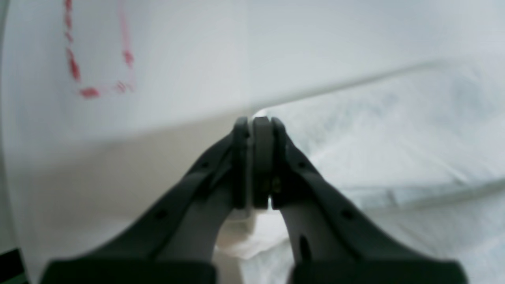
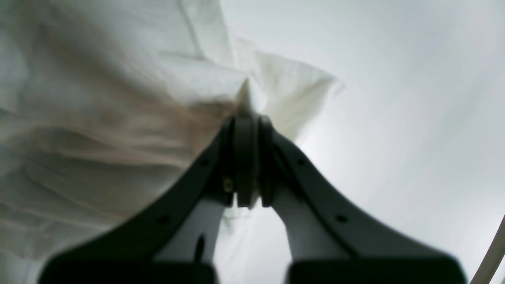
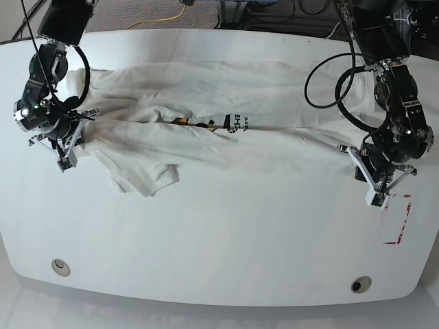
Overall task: Layout the t-shirt on the table in an organized manner, then fold the t-shirt properly
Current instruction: 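Pull the folded edge taut, moving the left gripper away from the right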
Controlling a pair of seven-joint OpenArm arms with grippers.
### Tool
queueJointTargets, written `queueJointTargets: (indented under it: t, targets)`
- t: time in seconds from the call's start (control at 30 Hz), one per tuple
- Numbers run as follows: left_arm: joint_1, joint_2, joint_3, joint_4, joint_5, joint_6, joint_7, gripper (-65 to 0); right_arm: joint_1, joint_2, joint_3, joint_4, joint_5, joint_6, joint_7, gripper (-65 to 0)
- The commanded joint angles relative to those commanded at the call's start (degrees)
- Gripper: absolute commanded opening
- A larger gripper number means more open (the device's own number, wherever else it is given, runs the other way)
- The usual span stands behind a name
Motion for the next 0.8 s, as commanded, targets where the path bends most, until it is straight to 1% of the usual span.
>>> queueJointTargets:
  t: [0.1, 0.17, 0.37, 0.63, 0.8]
  targets:
    - [1.7, 0.0, -1.8, 1.1, -1.9, 0.0, 3.0, -65.0, 0.0, 0.0, 0.0, 0.0, 0.0, 0.00, 0.0, -65.0]
    - [2.7, 0.0, -3.0, 1.2, -3.6, 0.0, 4.0, -65.0, 0.0, 0.0, 0.0, 0.0, 0.0, 0.00, 0.0, -65.0]
    - [6.9, -0.2, -6.3, 1.2, -7.7, 0.0, 4.0, -65.0, 0.0, 0.0, 0.0, 0.0, 0.0, 0.00, 0.0, -65.0]
    - [10.4, -0.4, -6.6, 1.2, -8.4, 0.0, 4.0, -65.0, 0.0, 0.0, 0.0, 0.0, 0.0, 0.00, 0.0, -65.0]
    - [11.4, -1.1, -6.7, 1.0, -8.4, 0.0, 4.0, -65.0, 0.0, 0.0, 0.0, 0.0, 0.0, 0.00, 0.0, -65.0]
